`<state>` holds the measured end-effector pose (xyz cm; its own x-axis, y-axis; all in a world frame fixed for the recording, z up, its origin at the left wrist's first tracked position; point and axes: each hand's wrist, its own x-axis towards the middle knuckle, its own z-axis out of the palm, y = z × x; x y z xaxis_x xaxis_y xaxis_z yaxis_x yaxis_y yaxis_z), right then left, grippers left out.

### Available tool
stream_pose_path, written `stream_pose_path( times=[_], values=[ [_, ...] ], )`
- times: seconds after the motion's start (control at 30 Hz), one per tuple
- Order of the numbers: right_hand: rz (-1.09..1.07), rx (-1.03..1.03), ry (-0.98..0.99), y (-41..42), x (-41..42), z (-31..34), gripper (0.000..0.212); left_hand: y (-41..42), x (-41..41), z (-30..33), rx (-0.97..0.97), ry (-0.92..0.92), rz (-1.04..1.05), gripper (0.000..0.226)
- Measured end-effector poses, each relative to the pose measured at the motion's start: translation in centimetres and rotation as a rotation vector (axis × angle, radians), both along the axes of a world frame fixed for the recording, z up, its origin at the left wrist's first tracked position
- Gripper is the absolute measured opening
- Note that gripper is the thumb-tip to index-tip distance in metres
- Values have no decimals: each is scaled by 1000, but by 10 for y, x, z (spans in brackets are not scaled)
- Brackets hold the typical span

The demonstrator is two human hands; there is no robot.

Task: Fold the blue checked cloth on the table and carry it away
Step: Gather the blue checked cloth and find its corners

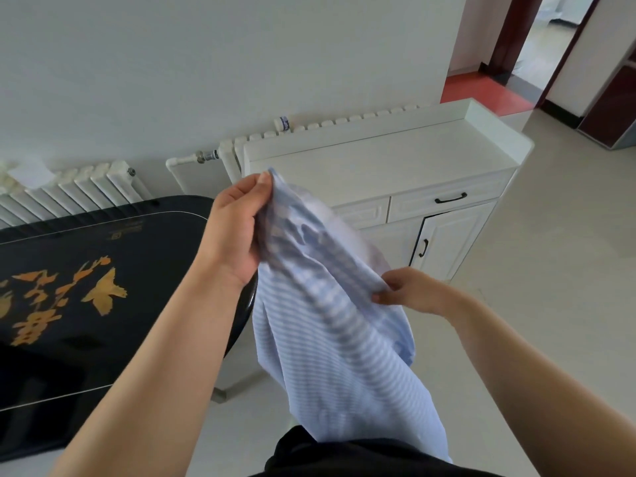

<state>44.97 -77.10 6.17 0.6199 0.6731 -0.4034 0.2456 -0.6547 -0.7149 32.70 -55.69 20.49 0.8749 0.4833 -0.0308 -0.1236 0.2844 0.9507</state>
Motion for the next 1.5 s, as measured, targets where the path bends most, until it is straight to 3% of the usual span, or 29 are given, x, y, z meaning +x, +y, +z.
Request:
stream_pose_path(
  times=[0.07, 0.23, 0.33, 0.47, 0.67, 0.8, 0.87, 0.97, 1.1, 1.17, 1.33, 1.5],
  values=[
    [-121, 72, 23, -4, 0, -13, 36, 4, 4, 2, 13, -22, -11, 25],
    [-137, 17, 57, -17, -7, -47, 29, 6, 9, 2, 74, -66, -115, 19],
    [-299, 155, 149, -25, -7, -57, 20, 8, 8, 2, 82, -94, -182, 21],
    [-508, 213, 58, -23, -9, -67, 20, 7, 9, 3, 55, -128, -211, 24],
    [-448, 227, -172, -18, -19, -83, 10, 4, 10, -2, 40, -126, -219, 23],
    [-472, 228, -69, -10, -25, -77, 21, 6, 10, -3, 9, -105, -218, 18],
    [-529, 196, -28, -9, -25, -74, 25, 8, 10, -3, 14, -104, -176, 19],
    [-599, 215, -105, -15, -16, -65, 27, 24, 11, -3, 45, -76, 39, 41],
    [-659, 280, -287, -30, 20, -23, 35, 66, 14, -33, 421, 203, 465, 39],
    [-606, 301, -390, -35, 37, 7, 31, 76, 16, -53, 411, 291, 566, 39],
    [-430, 157, -633, -40, 47, 71, 31, 90, 26, -59, 309, 284, 667, 35],
    [-406, 43, -701, -55, 47, 68, 25, 84, 54, -31, 450, 139, 662, 40]
  ],
)
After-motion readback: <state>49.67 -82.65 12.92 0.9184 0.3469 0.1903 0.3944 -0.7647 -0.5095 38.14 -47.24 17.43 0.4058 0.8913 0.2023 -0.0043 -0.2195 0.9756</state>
